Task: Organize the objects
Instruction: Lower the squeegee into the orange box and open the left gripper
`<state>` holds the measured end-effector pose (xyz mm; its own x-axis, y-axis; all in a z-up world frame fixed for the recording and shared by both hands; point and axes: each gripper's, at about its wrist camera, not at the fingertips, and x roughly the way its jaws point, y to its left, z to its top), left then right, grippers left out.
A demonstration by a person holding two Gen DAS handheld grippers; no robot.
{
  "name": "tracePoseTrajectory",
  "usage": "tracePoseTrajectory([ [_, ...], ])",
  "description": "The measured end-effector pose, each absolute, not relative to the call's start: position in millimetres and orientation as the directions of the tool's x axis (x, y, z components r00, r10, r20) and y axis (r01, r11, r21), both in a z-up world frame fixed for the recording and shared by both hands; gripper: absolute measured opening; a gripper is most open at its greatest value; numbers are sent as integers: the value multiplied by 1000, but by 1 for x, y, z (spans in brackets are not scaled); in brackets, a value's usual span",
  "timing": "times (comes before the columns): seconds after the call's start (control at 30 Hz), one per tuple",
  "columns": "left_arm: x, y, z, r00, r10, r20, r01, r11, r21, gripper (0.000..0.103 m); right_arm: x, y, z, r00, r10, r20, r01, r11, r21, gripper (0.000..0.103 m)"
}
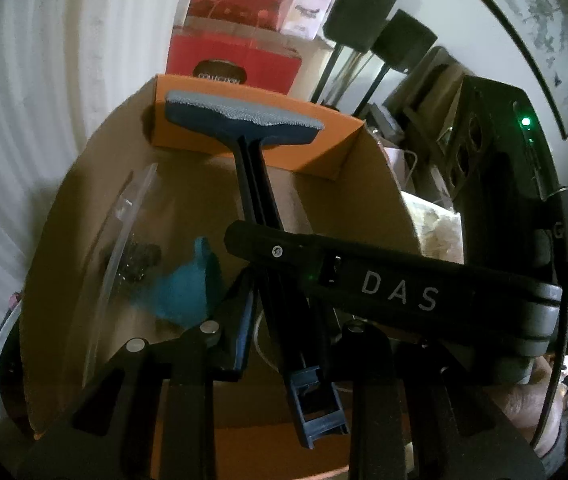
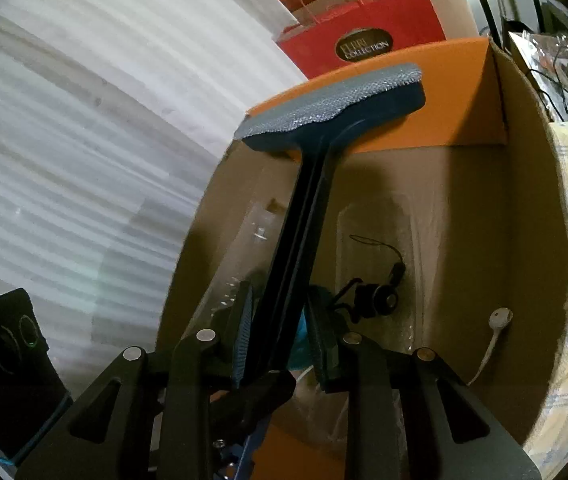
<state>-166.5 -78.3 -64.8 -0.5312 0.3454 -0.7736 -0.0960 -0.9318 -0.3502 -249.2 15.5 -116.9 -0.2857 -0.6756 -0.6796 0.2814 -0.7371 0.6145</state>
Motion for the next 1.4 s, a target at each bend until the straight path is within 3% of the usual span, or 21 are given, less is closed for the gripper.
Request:
tracePoseTrajectory([
  [0.33, -175, -84, -81, -495, 320, -808, -69, -941, -330, 22, -259, 5, -125, -268, -608, -748, 264, -793, 550, 30],
  [0.47, -180, -86, -87, -479, 289, -829, -44, -951, -306, 21, -257, 20, -116, -299, -626, -720, 236, -780, 580, 37],
  [0.73, -183, -84, -89, -482, 264, -836, -26, -957, -288, 16, -243, 39, -90, -358, -614, -704, 281, -790, 546, 41],
  [0.8, -182, -88, -85, -496, 274, -824, -16, -952, -307, 21, -238, 42, -84, -370, -605, -705, 292, -796, 531, 41],
  [0.93, -178, -84, -76, -512, 280, -812, -31, -951, -309, 42, -227, 54, -79, -390, -594, -704, 300, -805, 513, 41],
  [1.0, -174, -81, -69, -536, 246, -808, -32, -962, -271, 64, -224, 59, -77, -403, -576, -711, 299, -817, 493, 44],
  [1.07, -168, -82, -61, -561, 227, -796, -30, -966, -255, 75, -220, 62, -74, -418, -553, -721, 299, -833, 466, 47],
  [1.17, -163, -84, -54, -570, 252, -782, -28, -957, -288, 82, -212, 71, -71, -450, -512, -732, 295, -858, 420, 56],
  [1.23, -160, -86, -51, -574, 255, -778, -24, -955, -295, 84, -208, 78, -69, -472, -491, -733, 283, -871, 401, 72],
  [1.4, -154, -83, -43, -588, 252, -769, -27, -956, -293, 89, -202, 94, -62, -517, -431, -740, 263, -902, 342, 75],
])
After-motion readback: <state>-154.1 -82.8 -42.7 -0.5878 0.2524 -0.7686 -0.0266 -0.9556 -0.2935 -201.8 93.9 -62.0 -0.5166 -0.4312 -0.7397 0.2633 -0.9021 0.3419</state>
